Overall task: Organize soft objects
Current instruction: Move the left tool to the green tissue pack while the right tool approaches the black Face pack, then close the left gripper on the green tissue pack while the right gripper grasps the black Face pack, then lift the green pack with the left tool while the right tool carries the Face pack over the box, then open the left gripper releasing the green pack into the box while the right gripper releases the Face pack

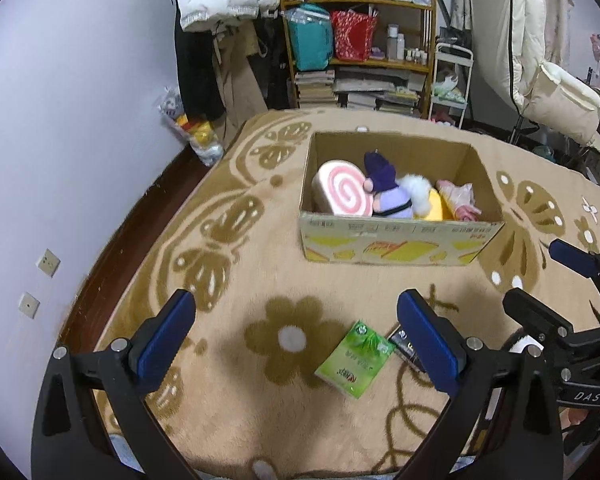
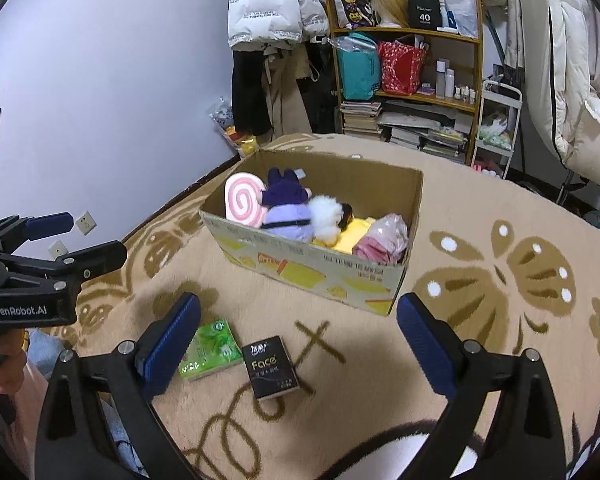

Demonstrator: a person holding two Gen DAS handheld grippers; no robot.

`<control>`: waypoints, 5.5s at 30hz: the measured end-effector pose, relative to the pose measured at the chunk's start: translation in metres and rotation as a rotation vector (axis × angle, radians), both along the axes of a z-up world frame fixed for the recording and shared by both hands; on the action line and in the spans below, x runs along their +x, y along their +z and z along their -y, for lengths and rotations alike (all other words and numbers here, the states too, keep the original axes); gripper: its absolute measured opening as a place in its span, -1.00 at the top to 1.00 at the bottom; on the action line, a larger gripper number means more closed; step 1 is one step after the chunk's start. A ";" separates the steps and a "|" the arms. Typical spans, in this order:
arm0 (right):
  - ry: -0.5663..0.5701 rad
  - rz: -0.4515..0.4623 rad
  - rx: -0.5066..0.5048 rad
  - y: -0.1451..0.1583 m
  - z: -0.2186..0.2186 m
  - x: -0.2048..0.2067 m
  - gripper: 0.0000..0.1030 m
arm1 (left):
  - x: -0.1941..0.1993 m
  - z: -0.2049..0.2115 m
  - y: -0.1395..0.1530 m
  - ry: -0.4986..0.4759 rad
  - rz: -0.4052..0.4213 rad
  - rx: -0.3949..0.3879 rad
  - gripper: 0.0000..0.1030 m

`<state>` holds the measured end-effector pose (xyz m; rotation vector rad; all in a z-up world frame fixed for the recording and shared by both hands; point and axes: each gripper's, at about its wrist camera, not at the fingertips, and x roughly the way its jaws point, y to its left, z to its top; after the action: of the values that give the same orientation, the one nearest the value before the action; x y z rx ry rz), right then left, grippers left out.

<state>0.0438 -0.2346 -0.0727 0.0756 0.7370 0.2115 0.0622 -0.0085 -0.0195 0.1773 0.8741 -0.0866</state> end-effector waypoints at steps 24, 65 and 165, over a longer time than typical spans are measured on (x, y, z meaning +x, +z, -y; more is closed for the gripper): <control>0.089 -0.208 -0.022 -0.078 -0.013 0.027 -0.99 | 0.042 0.008 -0.077 -0.016 -0.301 0.028 -0.94; 0.264 -0.354 -0.137 -0.142 -0.051 0.053 -0.35 | 0.072 0.045 -0.179 -0.103 -0.633 0.096 -0.59; -0.046 0.043 0.042 -0.035 0.046 0.108 -0.26 | 0.131 0.087 -0.035 -0.214 0.106 -0.113 -0.63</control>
<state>0.1515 -0.2805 -0.1078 0.1273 0.6872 0.1840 0.1930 -0.0955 -0.0543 0.1677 0.7402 -0.3234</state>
